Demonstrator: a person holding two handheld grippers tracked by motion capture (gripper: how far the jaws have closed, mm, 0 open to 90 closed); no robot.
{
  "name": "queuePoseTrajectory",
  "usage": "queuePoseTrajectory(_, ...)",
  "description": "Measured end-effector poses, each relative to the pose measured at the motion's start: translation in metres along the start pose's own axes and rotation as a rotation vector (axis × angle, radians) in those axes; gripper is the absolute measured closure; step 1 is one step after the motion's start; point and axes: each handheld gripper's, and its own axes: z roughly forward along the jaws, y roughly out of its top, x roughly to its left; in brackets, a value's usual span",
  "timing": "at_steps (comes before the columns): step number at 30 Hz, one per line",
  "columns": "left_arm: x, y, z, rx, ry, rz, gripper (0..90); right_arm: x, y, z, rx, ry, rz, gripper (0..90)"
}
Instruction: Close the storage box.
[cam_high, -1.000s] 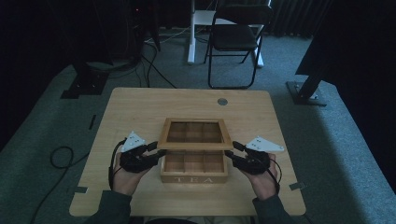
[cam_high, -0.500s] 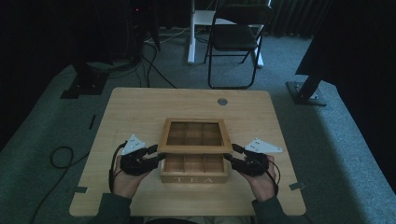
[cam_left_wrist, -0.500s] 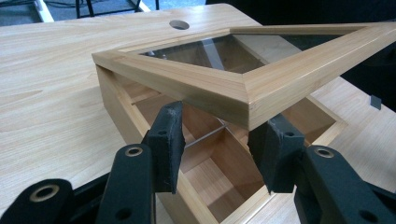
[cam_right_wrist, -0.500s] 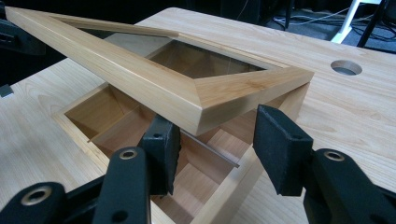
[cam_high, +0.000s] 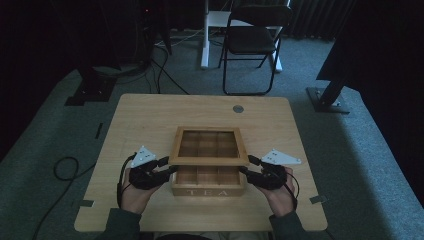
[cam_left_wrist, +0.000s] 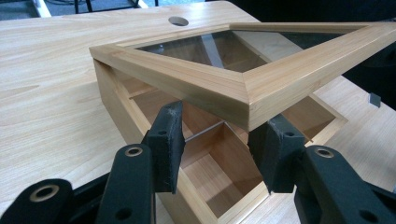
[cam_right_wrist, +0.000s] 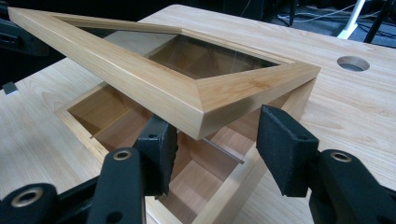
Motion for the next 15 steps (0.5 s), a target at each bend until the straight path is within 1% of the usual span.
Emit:
queuePoseTrajectory(5, -0.0004, -0.0016, 0.0007, 0.001, -0.002, -0.003, 55.7, 0.0004, -0.0019, -0.0001, 0.007, 0.003, 0.003, 46.7)
queuePoseTrajectory(11, -0.0021, -0.0038, 0.0021, 0.007, -0.007, -0.003, 55.7, 0.0027, -0.005, 0.0013, 0.002, 0.009, 0.01, 45.9)
queuePoseTrajectory(15, -0.0026, -0.0061, 0.0027, 0.01, -0.007, -0.006, 55.7, 0.0036, -0.0071, 0.0035, 0.004, 0.005, 0.017, 45.0)
